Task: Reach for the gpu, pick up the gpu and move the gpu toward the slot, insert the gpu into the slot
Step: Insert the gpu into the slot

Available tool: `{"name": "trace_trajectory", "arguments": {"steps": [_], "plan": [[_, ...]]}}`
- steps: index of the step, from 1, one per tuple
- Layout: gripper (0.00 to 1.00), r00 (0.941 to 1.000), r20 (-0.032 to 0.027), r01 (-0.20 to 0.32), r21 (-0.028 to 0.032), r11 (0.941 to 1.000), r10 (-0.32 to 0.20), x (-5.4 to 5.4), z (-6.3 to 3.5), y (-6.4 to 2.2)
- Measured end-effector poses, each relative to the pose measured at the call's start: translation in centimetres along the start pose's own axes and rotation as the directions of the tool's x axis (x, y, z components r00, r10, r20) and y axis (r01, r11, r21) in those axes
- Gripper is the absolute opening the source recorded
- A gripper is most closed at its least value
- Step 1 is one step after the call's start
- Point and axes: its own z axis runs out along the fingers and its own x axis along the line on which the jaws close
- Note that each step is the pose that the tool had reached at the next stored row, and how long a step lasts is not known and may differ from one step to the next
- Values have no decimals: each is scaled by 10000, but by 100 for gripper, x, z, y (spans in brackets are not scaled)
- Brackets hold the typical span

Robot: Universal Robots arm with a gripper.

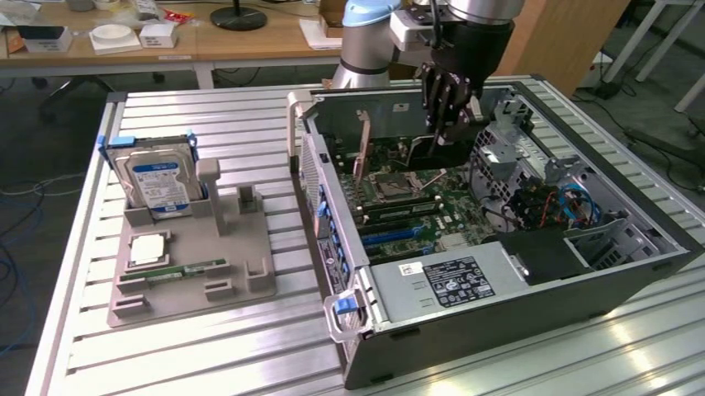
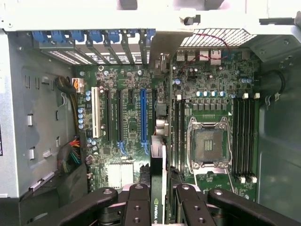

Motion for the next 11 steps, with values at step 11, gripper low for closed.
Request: {"name": "trace_trajectory", "arguments": {"steps": [11], "plan": [[26, 10000, 0, -1, 0, 10000, 1, 0, 18, 0]]}}
